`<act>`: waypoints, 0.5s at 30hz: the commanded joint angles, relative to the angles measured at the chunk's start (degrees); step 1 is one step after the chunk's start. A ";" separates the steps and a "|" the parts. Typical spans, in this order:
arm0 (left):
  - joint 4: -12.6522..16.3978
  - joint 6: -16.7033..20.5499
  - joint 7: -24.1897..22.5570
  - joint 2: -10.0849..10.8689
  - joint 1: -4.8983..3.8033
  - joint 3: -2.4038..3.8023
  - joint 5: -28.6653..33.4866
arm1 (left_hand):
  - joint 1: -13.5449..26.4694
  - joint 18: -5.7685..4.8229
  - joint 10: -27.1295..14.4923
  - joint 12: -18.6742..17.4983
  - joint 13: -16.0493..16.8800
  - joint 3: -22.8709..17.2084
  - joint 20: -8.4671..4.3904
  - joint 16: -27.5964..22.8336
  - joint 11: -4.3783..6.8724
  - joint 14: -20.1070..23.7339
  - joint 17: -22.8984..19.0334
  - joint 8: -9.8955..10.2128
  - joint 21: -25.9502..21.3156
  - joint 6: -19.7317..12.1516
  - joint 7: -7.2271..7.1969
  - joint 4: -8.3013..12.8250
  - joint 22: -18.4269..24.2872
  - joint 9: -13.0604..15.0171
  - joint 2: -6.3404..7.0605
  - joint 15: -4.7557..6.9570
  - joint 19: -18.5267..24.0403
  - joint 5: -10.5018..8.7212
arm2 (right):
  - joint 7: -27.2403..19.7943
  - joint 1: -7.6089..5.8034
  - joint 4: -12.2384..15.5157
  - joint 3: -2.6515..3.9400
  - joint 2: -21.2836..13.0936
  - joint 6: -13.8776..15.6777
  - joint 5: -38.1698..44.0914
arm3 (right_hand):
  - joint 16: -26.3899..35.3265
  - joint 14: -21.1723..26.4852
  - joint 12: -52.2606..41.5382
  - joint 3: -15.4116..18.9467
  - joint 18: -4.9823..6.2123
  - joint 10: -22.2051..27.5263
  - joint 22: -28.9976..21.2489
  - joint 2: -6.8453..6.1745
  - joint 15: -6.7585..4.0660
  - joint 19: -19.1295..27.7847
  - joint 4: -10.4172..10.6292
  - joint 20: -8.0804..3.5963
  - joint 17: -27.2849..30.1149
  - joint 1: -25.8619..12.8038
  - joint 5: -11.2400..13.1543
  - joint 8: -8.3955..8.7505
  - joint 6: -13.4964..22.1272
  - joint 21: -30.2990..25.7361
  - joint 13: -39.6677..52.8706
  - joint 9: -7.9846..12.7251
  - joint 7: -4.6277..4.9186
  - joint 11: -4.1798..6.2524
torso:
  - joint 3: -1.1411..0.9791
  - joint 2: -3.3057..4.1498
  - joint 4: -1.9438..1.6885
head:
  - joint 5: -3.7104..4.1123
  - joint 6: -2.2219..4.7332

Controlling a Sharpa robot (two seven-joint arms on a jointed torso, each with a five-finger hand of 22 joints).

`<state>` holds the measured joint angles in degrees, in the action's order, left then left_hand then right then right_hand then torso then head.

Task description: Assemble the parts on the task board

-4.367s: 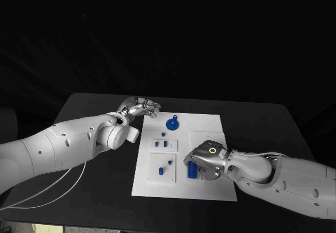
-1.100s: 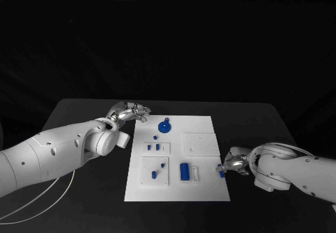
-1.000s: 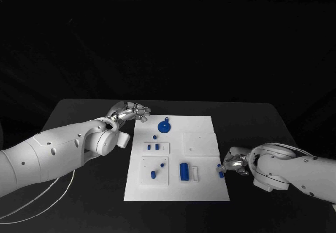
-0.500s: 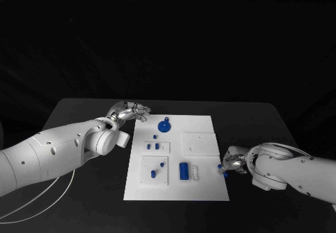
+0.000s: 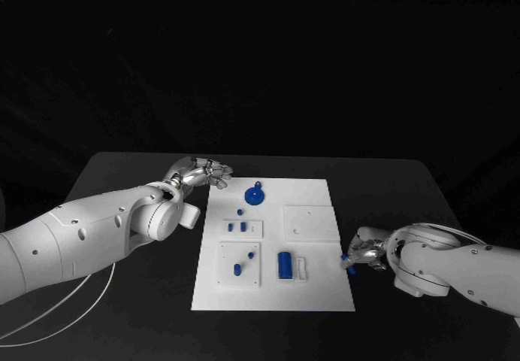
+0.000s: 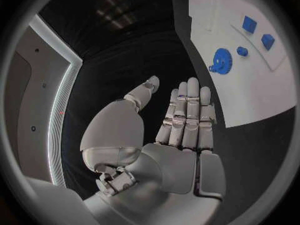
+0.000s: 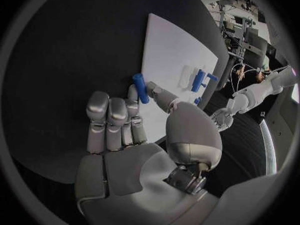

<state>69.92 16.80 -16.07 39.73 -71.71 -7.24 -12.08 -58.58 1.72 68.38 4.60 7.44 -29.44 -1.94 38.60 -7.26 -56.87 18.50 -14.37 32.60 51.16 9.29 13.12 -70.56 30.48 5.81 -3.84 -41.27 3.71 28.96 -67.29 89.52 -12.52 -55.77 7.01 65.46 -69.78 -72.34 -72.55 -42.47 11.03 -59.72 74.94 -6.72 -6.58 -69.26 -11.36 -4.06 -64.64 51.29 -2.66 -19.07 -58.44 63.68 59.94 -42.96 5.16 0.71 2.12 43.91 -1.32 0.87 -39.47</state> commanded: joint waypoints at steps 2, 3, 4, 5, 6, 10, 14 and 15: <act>0.08 -0.73 -0.41 -0.02 -0.04 0.03 0.25 | 0.14 0.15 -0.43 -0.08 -0.06 0.23 0.03 -0.35 0.00 -0.37 0.08 -0.29 -0.36 -0.55 -0.02 -0.09 -0.09 -0.05 -0.40 0.07 -0.22 -0.15 | 0.80 0.25 0.07 -0.18 -1.39 -0.76 -0.48 | 0.32 -0.27 0.03 1.20 3.97 -0.35 0.60 -0.27 -0.27 -0.16 0.34 0.45 -0.09 -1.76 -0.13 0.07 -0.82 0.30 -0.11 11.13 0.01 0.34 | -0.02 -0.01 0.04 | -0.03 0.07; 0.06 -0.73 -0.42 -0.02 -0.04 0.03 0.25 | 0.24 0.14 -0.42 -0.08 -0.06 0.24 0.04 -0.38 0.00 -0.38 0.12 -0.31 -0.39 -0.54 -0.02 -0.20 -0.11 -0.06 -0.45 0.06 -0.23 -0.15 | 0.82 -0.08 0.22 -0.10 -1.70 -0.77 -0.48 | 0.34 -0.32 0.07 1.57 3.97 -0.47 0.59 -0.08 -0.32 -0.20 0.25 0.44 -0.09 -2.07 -0.14 0.09 -0.98 0.31 -0.13 11.21 -0.06 0.41 | -0.02 -0.03 0.05 | -0.03 0.09; 0.05 -0.74 -0.42 -0.02 -0.04 0.03 0.25 | 0.33 0.14 -0.42 -0.07 -0.07 0.25 0.04 -0.41 0.00 -0.39 0.16 -0.32 -0.41 -0.53 -0.02 -0.32 -0.12 -0.08 -0.51 0.06 -0.25 -0.14 | 0.86 -0.39 0.34 -0.06 -1.90 -0.77 -0.47 | 0.34 -0.35 0.08 1.71 3.97 -0.51 0.59 0.00 -0.34 -0.22 0.22 0.44 -0.09 -2.20 -0.14 0.10 -1.04 0.31 -0.14 11.24 -0.08 0.43 | -0.02 -0.03 0.05 | -0.03 0.09; 0.03 -0.75 -0.42 -0.01 -0.04 0.03 0.25 | 0.36 0.14 -0.43 -0.07 -0.07 0.25 0.04 -0.42 0.00 -0.38 0.18 -0.33 -0.42 -0.54 -0.02 -0.36 -0.13 -0.08 -0.53 0.06 -0.25 -0.14 | 0.85 -0.92 0.54 -0.03 -2.18 -0.73 -0.42 | 0.35 -0.40 0.12 1.97 3.97 -0.62 0.58 0.21 -0.37 -0.26 0.22 0.44 -0.08 -2.48 -0.14 0.11 -1.19 0.32 -0.16 11.30 -0.13 0.48 | -0.01 -0.03 0.05 | -0.03 0.09; -0.01 -0.75 -0.41 -0.01 -0.04 0.02 0.25 | 0.37 0.14 -0.43 -0.07 -0.07 0.25 0.04 -0.43 0.00 -0.39 0.18 -0.33 -0.43 -0.54 -0.02 -0.37 -0.13 -0.08 -0.54 0.06 -0.25 -0.14 | 0.83 -1.31 0.79 -0.02 -2.42 -0.77 -0.41 | 0.37 -0.45 0.15 2.20 3.97 -0.74 0.57 0.41 -0.41 -0.30 0.22 0.44 -0.08 -2.73 -0.14 0.11 -1.36 0.32 -0.18 11.35 -0.19 0.53 | -0.01 -0.05 0.06 | 0.09 0.12; -0.07 -0.78 -0.39 -0.11 -0.04 0.02 0.25 | 0.39 0.14 -0.42 -0.07 -0.07 0.25 0.04 -0.45 0.01 -0.38 0.21 -0.34 -0.44 -0.54 -0.03 -0.40 -0.14 -0.09 -0.55 0.06 -0.26 -0.13 | 0.83 -2.44 2.23 0.04 -3.31 -0.86 -0.41 | 0.40 -0.61 0.23 2.51 3.97 -1.05 0.53 1.03 -0.51 -0.39 0.34 0.42 -0.05 -3.22 -0.15 0.08 -1.79 0.32 -0.21 11.48 -0.32 0.66 | 0.03 -0.04 0.09 | 0.26 0.22; -0.06 -0.76 -0.38 -0.20 -0.04 0.02 0.25 | 0.40 0.14 -0.42 -0.06 -0.07 0.25 0.03 -0.46 0.01 -0.38 0.22 -0.34 -0.46 -0.53 -0.03 -0.43 -0.15 -0.10 -0.56 0.06 -0.26 -0.13 | 1.23 -2.73 3.85 0.07 -3.32 -0.84 -3.46 | 0.46 -0.79 0.32 2.51 3.97 -1.35 0.47 2.56 -0.63 -0.49 0.90 0.41 0.00 -3.84 -0.15 0.04 -2.24 0.28 -0.22 11.60 -0.47 0.80 | 0.03 -0.03 0.05 | 0.35 0.30; -0.04 -0.75 -0.38 -0.20 -0.04 0.02 0.25 | 0.40 0.14 -0.42 -0.06 -0.07 0.24 0.03 -0.47 0.01 -0.38 0.23 -0.35 -0.46 -0.53 -0.03 -0.43 -0.15 -0.10 -0.57 0.06 -0.26 -0.13 | 1.46 -2.78 4.29 0.07 -3.16 -1.39 -6.00 | 0.48 -0.84 0.34 2.51 3.97 -1.42 0.47 2.78 -0.66 -0.51 0.92 0.40 0.01 -3.95 -0.15 0.03 -2.33 0.28 -0.21 11.63 -0.50 0.84 | 0.02 -0.03 0.02 | 0.27 0.39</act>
<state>69.74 16.77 -16.05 39.65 -71.71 -7.25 -12.08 -58.32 1.72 68.38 4.60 7.44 -29.24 -1.94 38.38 -7.27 -56.87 18.67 -14.37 32.38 51.16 9.29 12.91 -70.64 30.45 5.55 -3.84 -41.27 3.71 29.68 -70.07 93.13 -12.42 -59.13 6.97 64.08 -69.55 -72.97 -72.55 -39.92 11.18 -60.68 74.93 -4.37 -7.15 -69.57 -10.74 -3.77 -64.63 47.11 -2.67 -18.79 -60.27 63.68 59.80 -31.42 4.52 1.59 2.14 43.88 -1.25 1.19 -39.18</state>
